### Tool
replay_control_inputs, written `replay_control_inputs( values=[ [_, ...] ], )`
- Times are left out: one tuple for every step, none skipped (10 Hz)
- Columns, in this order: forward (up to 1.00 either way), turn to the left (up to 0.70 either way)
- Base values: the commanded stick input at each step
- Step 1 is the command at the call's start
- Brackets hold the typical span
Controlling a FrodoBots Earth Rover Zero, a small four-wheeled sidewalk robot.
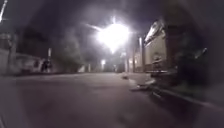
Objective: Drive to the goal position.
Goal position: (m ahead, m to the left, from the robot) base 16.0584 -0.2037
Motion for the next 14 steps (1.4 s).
replay_control_inputs(
  values=[
    [0.7,0.0],
    [0.7,0.0],
    [0.7,0.0],
    [0.7,0.0],
    [0.7,0.0],
    [0.7,0.0],
    [0.7,0.0],
    [0.7,0.0],
    [0.7,-0.05],
    [0.7,-0.19],
    [0.7,-0.33],
    [0.7,-0.35],
    [0.7,-0.35],
    [0.7,-0.35]
  ],
)
